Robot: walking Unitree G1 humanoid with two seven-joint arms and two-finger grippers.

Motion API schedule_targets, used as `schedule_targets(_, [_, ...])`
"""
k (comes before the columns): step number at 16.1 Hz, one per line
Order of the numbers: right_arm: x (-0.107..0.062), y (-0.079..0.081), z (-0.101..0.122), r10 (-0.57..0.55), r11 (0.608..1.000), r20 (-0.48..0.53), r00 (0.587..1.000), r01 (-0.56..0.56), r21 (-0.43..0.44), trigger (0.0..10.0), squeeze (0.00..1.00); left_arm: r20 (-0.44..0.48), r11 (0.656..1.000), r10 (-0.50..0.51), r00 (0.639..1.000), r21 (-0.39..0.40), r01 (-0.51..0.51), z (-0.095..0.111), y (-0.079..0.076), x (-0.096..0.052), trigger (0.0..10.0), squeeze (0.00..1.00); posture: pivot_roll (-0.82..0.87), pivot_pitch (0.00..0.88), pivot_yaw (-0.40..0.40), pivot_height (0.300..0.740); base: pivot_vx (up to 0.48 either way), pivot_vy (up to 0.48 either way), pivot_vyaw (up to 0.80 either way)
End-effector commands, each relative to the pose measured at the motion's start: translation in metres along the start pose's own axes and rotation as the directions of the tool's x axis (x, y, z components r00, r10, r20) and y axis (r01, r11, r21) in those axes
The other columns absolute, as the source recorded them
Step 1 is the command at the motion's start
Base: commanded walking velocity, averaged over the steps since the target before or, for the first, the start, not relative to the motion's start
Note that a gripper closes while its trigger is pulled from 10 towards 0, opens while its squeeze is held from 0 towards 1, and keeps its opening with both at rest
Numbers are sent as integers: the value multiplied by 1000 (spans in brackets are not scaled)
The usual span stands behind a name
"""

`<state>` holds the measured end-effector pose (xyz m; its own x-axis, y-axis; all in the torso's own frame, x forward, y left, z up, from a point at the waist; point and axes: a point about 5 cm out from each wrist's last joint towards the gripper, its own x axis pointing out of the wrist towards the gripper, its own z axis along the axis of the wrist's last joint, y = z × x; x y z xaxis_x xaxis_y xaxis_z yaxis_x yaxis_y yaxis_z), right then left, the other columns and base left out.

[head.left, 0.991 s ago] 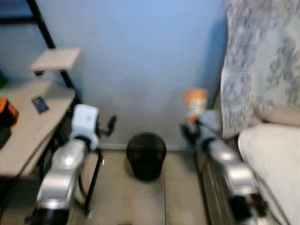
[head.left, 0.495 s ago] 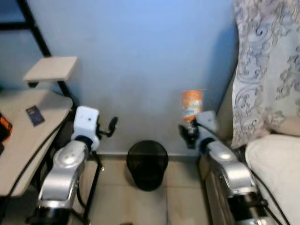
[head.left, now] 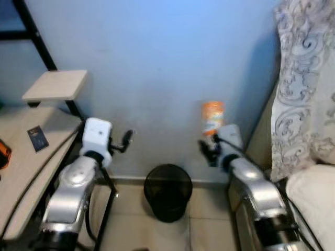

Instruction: Clean up the room

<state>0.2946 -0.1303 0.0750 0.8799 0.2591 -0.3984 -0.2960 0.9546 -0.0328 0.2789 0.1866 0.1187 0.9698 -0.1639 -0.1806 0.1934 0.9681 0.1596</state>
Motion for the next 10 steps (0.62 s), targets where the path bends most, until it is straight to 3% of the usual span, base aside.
schedule_targets(1, [-3,-10,6,-24,999,28,999,25,-21,10000,0,6,1000,-14,1000,4,14,2,-4,0,10000,0,41,0,75,740,341,0,800])
schedule_targets(2, [-5,-11,6,-28,999,30,999,28,-29,10000,0,7,1000,-12,1000,5,12,1,-5,-2,10000,0,40,0,76,740,341,0,800])
schedule_targets(6, [-13,-18,-1,3,1000,20,1000,-3,-31,10000,0,-12,999,-40,999,15,40,-6,-14,-13,10000,0,41,0,67,740,342,0,0])
schedule_targets(7, [-14,-18,-3,29,998,16,999,-28,-55,10000,0,-20,999,-48,999,12,48,-10,-16,-15,10000,0,43,0,64,740,341,0,0])
schedule_targets(8, [-10,-15,-8,124,982,-14,992,-124,-140,10000,0,-42,996,-87,995,20,88,-14,-22,-17,10000,0,45,0,62,740,326,0,0])
schedule_targets(9, [-10,-15,-8,124,982,-14,992,-124,-140,10000,0,-42,996,-87,995,20,88,-14,-22,-17,10000,0,45,0,62,740,326,0,0])
schedule_targets(10, [-1,-10,-19,241,939,-91,966,-256,-232,10000,0,-85,971,-227,970,53,231,-20,-34,-21,10000,0,48,0,55,740,0,0,0])
